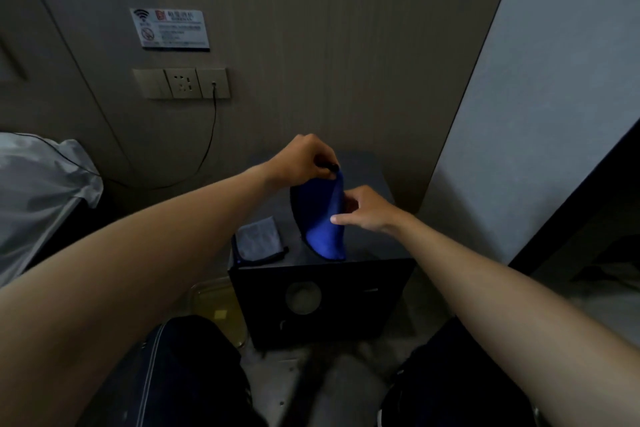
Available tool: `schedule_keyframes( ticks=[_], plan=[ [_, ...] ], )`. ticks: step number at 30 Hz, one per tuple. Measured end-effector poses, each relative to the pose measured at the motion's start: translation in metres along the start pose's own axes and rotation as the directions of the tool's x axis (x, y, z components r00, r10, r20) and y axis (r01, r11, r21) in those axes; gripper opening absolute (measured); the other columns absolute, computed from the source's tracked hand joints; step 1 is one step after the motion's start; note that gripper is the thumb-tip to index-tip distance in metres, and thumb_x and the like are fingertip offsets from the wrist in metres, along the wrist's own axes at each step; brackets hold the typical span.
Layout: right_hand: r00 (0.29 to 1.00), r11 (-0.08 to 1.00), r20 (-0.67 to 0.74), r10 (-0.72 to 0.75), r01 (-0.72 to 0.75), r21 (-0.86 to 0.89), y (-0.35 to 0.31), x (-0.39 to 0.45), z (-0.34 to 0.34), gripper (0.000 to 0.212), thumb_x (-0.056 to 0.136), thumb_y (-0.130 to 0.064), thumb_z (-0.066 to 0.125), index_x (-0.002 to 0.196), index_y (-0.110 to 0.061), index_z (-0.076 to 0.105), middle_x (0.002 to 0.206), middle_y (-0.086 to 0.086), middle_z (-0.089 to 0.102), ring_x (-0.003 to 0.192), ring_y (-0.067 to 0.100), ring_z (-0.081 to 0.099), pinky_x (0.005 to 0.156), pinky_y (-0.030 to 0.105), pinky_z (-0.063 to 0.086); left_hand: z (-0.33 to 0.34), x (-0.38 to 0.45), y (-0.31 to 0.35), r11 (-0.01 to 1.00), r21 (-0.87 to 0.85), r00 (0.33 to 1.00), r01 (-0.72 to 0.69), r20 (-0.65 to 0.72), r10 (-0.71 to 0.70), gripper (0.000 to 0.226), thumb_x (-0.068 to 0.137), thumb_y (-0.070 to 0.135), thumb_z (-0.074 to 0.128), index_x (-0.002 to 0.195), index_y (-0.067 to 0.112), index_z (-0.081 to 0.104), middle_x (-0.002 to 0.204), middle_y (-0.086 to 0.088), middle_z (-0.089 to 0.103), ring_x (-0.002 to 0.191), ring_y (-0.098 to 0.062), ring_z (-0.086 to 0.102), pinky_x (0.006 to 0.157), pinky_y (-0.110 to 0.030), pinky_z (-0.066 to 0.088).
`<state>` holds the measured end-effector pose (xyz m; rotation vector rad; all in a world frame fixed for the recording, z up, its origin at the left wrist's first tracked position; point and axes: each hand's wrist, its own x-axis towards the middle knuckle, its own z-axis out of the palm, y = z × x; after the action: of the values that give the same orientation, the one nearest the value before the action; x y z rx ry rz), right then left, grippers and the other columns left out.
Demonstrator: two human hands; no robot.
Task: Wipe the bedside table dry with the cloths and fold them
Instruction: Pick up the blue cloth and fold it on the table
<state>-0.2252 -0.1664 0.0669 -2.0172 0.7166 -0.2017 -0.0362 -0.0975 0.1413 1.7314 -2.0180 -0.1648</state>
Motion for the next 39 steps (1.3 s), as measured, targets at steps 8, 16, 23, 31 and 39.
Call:
schedule_keyframes(
  ticks=[8,16,23,31,39],
  plan=[
    [0.988,0.977,0.055,0.145,-0.152,0.150,-0.017,-0.009,0.001,0.025,0.094,-0.017,0.065,0.117,-0.009,0.069,0.109,0.006,0.073,0.101,0.018,0.068,0.087,0.031,0.052,0.000,-0.014,-0.026,0.984,0.013,0.983,0.176,-0.053,-0.175,0.020,0.083,0.024,0.078,0.101,0.016,0.076,0.095,0.003,0.073,0.086,-0.007,0.063,0.088,-0.028,0.051],
    [0.972,0.812,-0.080,0.219,-0.136,0.567,-0.020,-0.004,-0.001,0.015,0.099,-0.014,0.056,0.111,-0.011,0.066,0.100,0.008,0.069,0.088,0.020,0.066,0.070,0.028,0.053,0.039,-0.033,-0.042,0.710,-0.143,0.715,0.690,0.291,-0.636,0.053,0.102,0.047,0.042,0.097,-0.001,0.065,0.096,-0.019,0.073,0.090,-0.034,0.071,0.078,-0.039,0.057],
    [0.936,0.690,-0.145,0.322,-0.127,0.713,-0.015,-0.003,-0.008,0.021,0.099,-0.013,0.056,0.117,-0.007,0.065,0.091,0.006,0.068,0.076,0.015,0.065,0.055,0.023,0.050,0.071,-0.044,-0.014,0.244,-0.691,0.657,0.680,0.426,-0.622,0.060,0.104,0.052,0.028,0.098,0.006,0.065,0.086,-0.014,0.070,0.076,-0.023,0.068,0.064,-0.027,0.048],
    [0.927,0.669,-0.091,0.364,-0.192,0.718,-0.010,-0.011,-0.019,0.026,0.096,-0.007,0.060,0.121,0.001,0.063,0.101,0.013,0.072,0.089,0.021,0.069,0.077,0.033,0.057,0.080,-0.045,-0.016,0.366,-0.803,0.774,0.471,0.177,-0.607,0.034,0.087,0.019,0.076,0.111,0.015,0.052,0.079,-0.005,0.066,0.064,-0.009,0.059,0.059,-0.019,0.051],
    [0.901,0.746,-0.192,0.389,-0.186,0.640,0.000,-0.013,-0.029,0.071,0.078,0.012,0.074,0.138,-0.012,0.044,0.109,0.018,0.069,0.097,0.026,0.070,0.076,0.037,0.059,0.079,-0.053,-0.021,0.587,-0.679,0.861,0.440,0.135,-0.490,0.033,0.094,0.012,0.065,0.128,0.010,0.063,0.077,-0.009,0.068,0.080,-0.014,0.060,0.066,-0.021,0.056]
  ],
)
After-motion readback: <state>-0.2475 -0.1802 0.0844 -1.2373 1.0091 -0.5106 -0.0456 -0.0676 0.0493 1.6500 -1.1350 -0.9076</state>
